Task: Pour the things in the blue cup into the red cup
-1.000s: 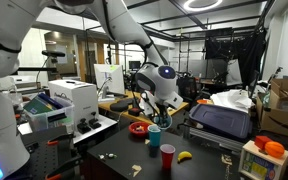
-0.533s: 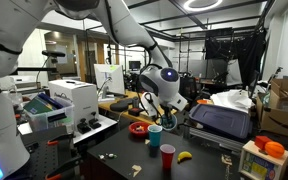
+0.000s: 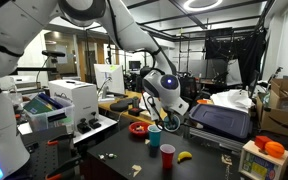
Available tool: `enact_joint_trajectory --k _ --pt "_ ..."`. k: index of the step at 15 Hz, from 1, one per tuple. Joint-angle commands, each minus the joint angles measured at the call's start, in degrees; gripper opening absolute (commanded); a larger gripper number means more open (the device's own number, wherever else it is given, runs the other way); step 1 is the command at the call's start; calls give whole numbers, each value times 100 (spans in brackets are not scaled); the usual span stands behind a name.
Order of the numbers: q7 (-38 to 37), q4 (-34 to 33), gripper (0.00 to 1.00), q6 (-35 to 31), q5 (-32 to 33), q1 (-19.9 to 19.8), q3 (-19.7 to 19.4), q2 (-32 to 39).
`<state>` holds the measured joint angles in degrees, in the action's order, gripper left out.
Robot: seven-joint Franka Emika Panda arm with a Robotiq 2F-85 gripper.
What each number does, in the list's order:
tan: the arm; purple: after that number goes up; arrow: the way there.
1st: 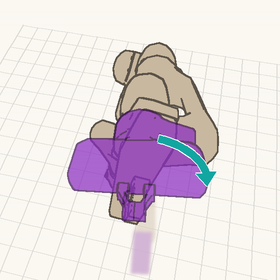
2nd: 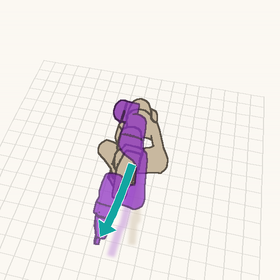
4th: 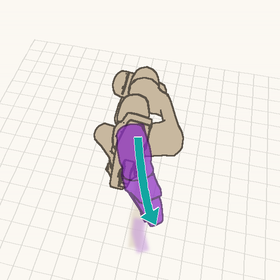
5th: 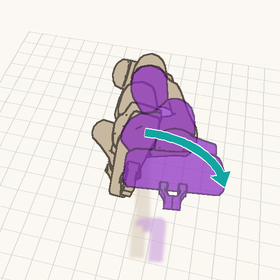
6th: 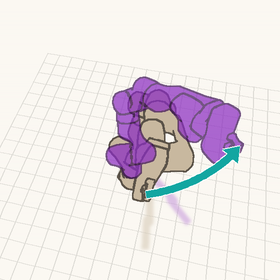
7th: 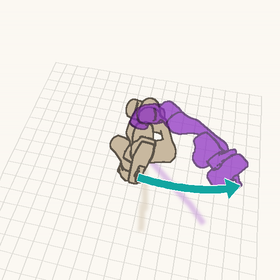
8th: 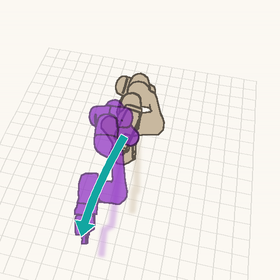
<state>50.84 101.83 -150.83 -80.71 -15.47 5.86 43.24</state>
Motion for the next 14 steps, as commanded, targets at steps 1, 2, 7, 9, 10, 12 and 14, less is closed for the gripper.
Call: enact_joint_trajectory --k 1,2,7,9,10,12,14 --pt "830 -294 1 -26 -665 -232 173 263" --pt "1048 -328 1 26 -817 -271 197 311" --pt "2262 -319 1 340 -1461 -443 297 368" --pt "2615 -240 1 778 -1859 -128 -161 280" --pt "2797 -189 1 976 -2000 -124 -236 253" --pt "3051 -93 1 1523 -2142 -61 -497 237" --pt "3138 27 1 1918 -2165 8 -732 217"
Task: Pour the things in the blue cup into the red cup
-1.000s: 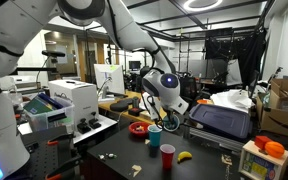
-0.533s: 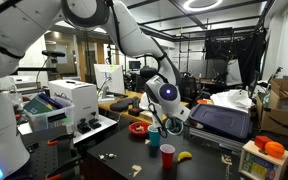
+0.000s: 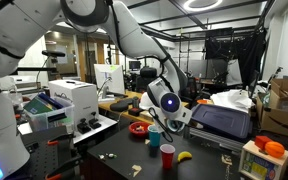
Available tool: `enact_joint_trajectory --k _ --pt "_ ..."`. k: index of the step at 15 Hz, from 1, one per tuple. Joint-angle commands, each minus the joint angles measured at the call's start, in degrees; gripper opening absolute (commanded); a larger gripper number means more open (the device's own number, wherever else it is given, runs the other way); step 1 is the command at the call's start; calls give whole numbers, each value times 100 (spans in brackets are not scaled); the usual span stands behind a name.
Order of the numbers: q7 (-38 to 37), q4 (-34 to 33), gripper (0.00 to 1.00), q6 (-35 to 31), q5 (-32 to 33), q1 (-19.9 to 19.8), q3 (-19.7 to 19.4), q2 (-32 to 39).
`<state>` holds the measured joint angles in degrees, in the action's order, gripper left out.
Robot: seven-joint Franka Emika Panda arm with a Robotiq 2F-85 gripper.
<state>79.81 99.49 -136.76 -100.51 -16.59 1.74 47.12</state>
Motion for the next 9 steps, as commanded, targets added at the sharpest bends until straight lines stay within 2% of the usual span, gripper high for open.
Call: enact_joint_trajectory --k 1,9 --pt "271 313 1 682 -174 132 -410 -175" --pt "507 832 1 1481 -137 185 -829 -274"
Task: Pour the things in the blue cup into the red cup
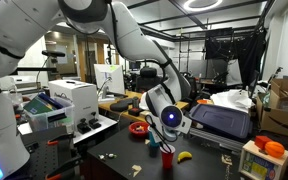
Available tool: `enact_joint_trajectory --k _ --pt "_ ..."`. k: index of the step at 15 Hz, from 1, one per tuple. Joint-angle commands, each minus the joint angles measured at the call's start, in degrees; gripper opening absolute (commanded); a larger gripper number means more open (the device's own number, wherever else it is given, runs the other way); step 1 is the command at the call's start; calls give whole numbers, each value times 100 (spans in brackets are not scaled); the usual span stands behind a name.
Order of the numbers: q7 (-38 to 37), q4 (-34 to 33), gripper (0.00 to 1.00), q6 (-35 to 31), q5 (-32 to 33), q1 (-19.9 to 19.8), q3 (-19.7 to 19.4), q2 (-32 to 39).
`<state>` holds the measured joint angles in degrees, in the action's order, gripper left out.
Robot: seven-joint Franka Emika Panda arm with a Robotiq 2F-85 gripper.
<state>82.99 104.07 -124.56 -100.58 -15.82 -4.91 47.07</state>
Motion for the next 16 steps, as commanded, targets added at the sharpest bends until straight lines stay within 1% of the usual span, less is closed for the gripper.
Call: enact_joint_trajectory --k 1,8,12,16 --pt "213 409 1 332 -137 111 -182 -257" --pt "330 598 1 694 -199 132 -249 -208" --pt "454 708 1 876 -380 85 -292 -209" --pt "572 810 1 1215 -526 59 -403 -192"
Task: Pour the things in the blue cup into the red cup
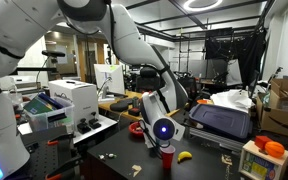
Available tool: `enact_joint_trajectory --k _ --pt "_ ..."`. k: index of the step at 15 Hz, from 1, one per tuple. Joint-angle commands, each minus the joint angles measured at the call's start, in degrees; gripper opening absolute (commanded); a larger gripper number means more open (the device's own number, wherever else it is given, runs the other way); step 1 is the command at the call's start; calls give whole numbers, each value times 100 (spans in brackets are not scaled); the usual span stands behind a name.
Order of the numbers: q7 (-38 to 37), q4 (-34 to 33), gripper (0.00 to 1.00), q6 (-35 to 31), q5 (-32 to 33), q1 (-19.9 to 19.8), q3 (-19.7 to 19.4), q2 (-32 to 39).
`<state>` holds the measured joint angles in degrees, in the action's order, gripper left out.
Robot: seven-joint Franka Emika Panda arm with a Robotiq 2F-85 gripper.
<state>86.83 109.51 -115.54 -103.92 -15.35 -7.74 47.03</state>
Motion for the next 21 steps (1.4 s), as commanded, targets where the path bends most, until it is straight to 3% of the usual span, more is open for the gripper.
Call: enact_joint_trajectory --k 1,21 --pt "206 272 1 387 -201 17 -153 -179" --pt "606 458 1 1760 -168 -128 -442 56"
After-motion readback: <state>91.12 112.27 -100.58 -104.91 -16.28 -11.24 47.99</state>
